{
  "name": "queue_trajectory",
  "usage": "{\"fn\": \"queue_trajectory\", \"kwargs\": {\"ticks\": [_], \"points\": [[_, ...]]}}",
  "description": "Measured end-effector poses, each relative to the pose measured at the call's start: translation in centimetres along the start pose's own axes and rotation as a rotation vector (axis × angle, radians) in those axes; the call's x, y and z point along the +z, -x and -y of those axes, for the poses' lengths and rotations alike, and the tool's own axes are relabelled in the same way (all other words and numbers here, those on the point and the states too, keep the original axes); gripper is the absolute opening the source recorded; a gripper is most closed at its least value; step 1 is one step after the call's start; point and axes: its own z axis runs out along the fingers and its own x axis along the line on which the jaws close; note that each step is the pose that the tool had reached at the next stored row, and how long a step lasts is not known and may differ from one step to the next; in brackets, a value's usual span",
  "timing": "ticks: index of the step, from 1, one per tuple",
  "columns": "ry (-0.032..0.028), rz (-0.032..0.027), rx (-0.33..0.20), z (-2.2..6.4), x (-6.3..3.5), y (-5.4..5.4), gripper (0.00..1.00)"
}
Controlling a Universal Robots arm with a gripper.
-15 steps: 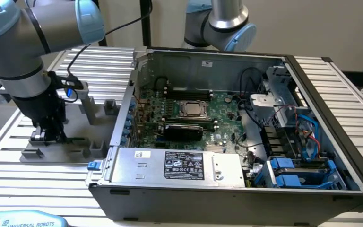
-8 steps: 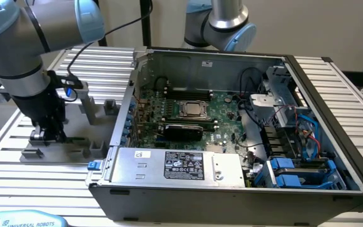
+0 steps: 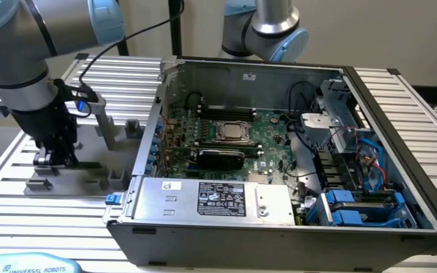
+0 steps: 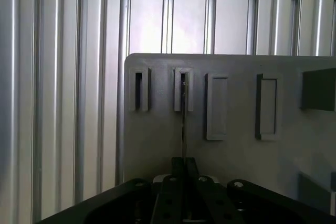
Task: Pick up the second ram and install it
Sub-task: 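Pick up the second ram and move it above second insertion slot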
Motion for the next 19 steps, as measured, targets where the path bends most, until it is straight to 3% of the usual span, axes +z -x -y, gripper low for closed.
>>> {"fn": "queue_trajectory", "kwargs": {"ticks": [5,19], "points": [[0.0000,0.0007,0.000,-0.05,-1.60,0.0,0.13],[0.0000,0.0010,0.000,-0.04,-7.96,0.1,0.13]]}}
